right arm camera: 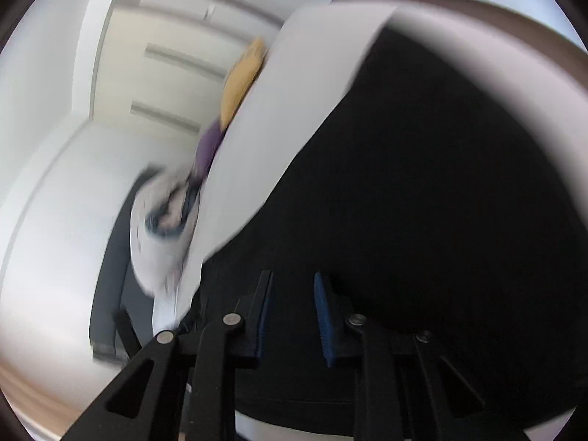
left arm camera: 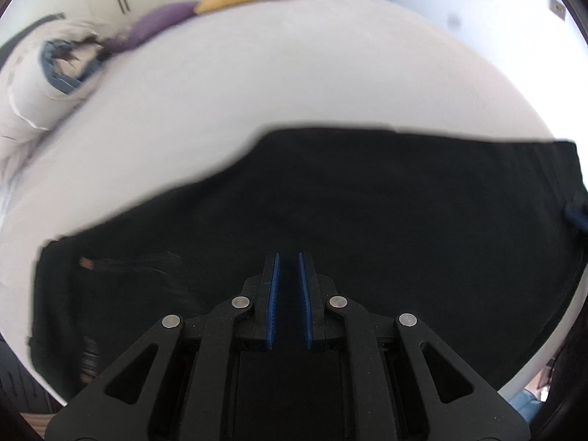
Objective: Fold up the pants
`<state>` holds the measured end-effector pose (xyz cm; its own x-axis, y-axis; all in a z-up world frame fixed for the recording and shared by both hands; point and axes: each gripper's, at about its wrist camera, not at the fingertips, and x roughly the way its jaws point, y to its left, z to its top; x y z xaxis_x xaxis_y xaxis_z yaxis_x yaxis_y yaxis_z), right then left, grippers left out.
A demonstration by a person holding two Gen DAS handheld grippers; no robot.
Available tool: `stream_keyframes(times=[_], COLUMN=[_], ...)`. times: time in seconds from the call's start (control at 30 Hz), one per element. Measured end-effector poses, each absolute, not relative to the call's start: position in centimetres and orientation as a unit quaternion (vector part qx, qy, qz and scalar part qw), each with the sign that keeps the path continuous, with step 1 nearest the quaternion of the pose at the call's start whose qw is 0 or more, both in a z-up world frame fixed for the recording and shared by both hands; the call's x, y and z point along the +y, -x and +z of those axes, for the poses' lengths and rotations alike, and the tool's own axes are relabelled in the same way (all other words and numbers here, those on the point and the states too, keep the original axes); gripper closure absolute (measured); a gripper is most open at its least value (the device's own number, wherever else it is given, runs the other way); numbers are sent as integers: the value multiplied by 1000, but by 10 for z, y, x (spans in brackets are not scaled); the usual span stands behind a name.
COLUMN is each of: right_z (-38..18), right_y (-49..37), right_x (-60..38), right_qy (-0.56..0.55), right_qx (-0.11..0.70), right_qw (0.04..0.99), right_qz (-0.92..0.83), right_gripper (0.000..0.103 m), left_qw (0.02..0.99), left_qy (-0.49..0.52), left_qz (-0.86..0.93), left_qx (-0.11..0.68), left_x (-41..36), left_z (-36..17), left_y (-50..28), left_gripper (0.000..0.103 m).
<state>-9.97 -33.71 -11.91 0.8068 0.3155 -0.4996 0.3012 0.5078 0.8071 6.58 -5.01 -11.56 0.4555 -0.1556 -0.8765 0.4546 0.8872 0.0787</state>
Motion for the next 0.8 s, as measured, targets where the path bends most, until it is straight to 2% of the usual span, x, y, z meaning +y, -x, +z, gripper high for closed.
stream_keyframes(times=[0.03, 0.1, 0.13, 0.17, 0.2, 0.27, 0.33, 0.37, 0.4, 0.43, 0.57, 0.6, 0.63, 0.77, 0.8], right_z=[-116, -109, -106, -102, -99, -83, -59, -48, -43, -42, -88, -102, -104, -89, -82], right_y=[117, 145, 165, 171, 185, 214, 216, 214, 209, 200, 166, 164, 169, 203, 217], right_x=[-356, -384, -403, -413, -422, -430, -418, -406, -396, -384, -365, -367, -375, -408, -417], right_qy=[-489, -481, -486, -486, -490, -532, -513, -504, -504, -507, -520, -531, -527, -529, -528], right_qx=[295, 284, 267, 265, 262, 201, 191, 185, 183, 191, 275, 290, 288, 270, 260], right_qw=[820, 826, 825, 820, 811, 806, 829, 840, 842, 840, 809, 796, 799, 803, 804], right_qz=[-23, -80, -107, -143, -180, -163, -116, -81, -51, -21, 4, 1, -4, -62, -85], right_gripper=[102, 102, 87, 66, 37, 35, 32, 28, 17, 13, 15, 29, 37, 37, 24], left_qw=[836, 848, 851, 851, 850, 849, 852, 854, 856, 856, 844, 841, 842, 845, 843], left_qy=[-154, -157, -147, -134, -125, -130, -136, -136, -135, -135, -133, -133, -137, -131, -129], left_qz=[-180, -165, -162, -160, -160, -158, -168, -176, -185, -196, -234, -237, -233, -227, -228], left_qx=[494, 478, 478, 482, 486, 486, 477, 470, 464, 460, 464, 469, 468, 466, 469], left_x=[-56, -61, -61, -60, -60, -64, -75, -83, -90, -98, -140, -145, -149, -153, -154], left_z=[-126, -135, -135, -134, -133, -129, -121, -116, -111, -106, -107, -111, -114, -114, -113], left_y=[-63, -57, -56, -58, -59, -60, -54, -49, -45, -40, -24, -22, -19, -21, -22], left_gripper=[93, 93, 93, 93, 93, 93, 92, 92, 92, 92, 92, 92, 93, 93, 93])
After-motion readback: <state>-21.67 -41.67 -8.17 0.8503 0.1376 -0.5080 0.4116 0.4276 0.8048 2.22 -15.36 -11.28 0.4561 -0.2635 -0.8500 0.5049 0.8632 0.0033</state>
